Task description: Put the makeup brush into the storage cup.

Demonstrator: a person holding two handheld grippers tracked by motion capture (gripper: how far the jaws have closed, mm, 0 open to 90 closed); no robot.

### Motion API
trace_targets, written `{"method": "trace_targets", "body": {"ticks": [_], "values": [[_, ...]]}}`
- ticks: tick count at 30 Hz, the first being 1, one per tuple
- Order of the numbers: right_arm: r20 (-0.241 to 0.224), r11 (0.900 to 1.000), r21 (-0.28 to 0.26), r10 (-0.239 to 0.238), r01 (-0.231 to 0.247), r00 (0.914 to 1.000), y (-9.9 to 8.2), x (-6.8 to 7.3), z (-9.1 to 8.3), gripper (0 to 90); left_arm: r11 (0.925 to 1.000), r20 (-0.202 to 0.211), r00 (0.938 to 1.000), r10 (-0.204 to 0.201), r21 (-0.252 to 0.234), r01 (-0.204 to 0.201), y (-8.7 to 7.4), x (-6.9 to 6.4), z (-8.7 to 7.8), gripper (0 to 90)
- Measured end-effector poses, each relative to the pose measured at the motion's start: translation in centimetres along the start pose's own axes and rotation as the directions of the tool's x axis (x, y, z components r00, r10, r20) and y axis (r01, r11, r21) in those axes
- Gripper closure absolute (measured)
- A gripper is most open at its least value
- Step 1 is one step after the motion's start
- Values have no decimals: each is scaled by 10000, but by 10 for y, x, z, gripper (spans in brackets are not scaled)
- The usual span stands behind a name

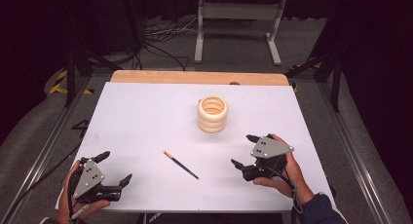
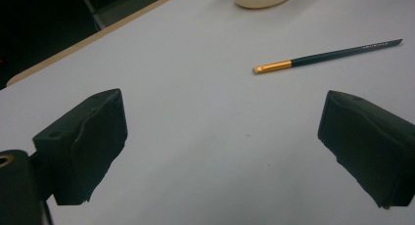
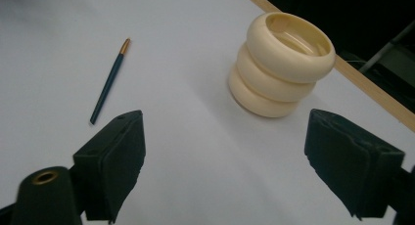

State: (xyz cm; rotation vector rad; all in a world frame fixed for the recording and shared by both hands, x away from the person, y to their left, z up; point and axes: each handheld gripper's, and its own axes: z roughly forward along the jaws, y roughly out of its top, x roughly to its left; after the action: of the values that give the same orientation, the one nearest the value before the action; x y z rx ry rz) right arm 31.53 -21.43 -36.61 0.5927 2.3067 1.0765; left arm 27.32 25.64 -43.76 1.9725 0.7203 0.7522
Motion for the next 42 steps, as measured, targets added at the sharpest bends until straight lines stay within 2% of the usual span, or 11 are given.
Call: {"method": "trace_targets", "body": {"ticks": [5,7,19,25,42], "values": [[-241,9996,229,-140,146,9996,8,3,9,172,9999,44,10000,-75,68,75,0,0,2,51],[-315,9993,326,-163,174,9994,11,3,14,172,9999,22,10000,10,102,-11,0,0,2,50],[-604,9909,1329,-145,225,9981,20,3,48,190,9999,94,9999,65,128,-66,0,-1,3,49],[-607,9880,1476,-365,452,9975,27,9,58,211,9998,165,9998,81,205,-85,-1,-2,4,48],[-1152,9718,2210,-571,816,9917,45,18,91,235,9996,246,9996,126,231,-132,-1,-2,5,48]]}}
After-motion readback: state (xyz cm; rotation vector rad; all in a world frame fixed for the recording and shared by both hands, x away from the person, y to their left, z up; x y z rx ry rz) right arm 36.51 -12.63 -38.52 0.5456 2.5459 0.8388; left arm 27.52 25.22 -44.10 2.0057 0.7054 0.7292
